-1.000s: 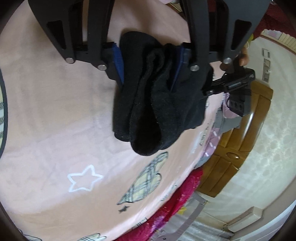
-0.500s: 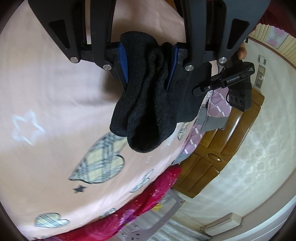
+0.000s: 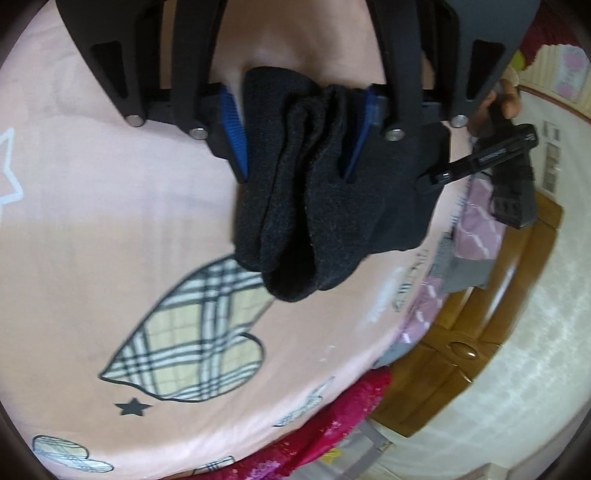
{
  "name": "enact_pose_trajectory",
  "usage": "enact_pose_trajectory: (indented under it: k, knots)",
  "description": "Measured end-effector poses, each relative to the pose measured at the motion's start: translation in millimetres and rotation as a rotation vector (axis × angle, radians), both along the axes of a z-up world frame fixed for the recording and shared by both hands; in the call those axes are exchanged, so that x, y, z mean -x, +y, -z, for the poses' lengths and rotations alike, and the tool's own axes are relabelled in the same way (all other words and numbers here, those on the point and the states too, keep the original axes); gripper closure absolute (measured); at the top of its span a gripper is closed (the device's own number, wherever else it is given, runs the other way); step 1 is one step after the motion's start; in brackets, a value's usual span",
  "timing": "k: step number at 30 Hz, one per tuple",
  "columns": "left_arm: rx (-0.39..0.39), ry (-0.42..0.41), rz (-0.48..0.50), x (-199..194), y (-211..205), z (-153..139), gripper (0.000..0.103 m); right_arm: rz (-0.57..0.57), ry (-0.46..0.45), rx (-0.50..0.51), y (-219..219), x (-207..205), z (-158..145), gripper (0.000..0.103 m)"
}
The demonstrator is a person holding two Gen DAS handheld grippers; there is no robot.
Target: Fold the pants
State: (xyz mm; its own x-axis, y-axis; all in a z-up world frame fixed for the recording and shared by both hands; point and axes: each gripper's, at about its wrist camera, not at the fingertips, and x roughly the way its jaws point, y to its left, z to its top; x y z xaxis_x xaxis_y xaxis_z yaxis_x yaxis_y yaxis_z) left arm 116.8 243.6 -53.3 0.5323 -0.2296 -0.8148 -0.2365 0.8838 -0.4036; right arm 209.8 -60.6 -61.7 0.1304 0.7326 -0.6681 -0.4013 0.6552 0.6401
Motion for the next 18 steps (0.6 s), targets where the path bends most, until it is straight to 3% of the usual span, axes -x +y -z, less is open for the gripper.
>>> enact_pose_trajectory:
  k: [2,8,15,18]
  knots:
    - [-0.02,-0.003,-0.005,4.7,0.2,3.7,0.042,0.002,0.001,-0.002,-4.8,-1.1,4.7,0.04]
    - [-0.024,-0.003,-0.021,11.3,4.0,4.6,0.038,0.006,-0.006,-0.016,-15.3,-3.4,14.8,0.036]
    - [-0.192,-0.007,-0.039,23.7,-17.0,-18.2,0.036,0.024,-0.038,-0.008,-22.8,1.5,3.2,0.034]
    - [-0.218,-0.014,-0.042,31.3,-23.2,-26.6,0.033,0.027,-0.078,0.026,-23.0,7.8,-7.4,0.034]
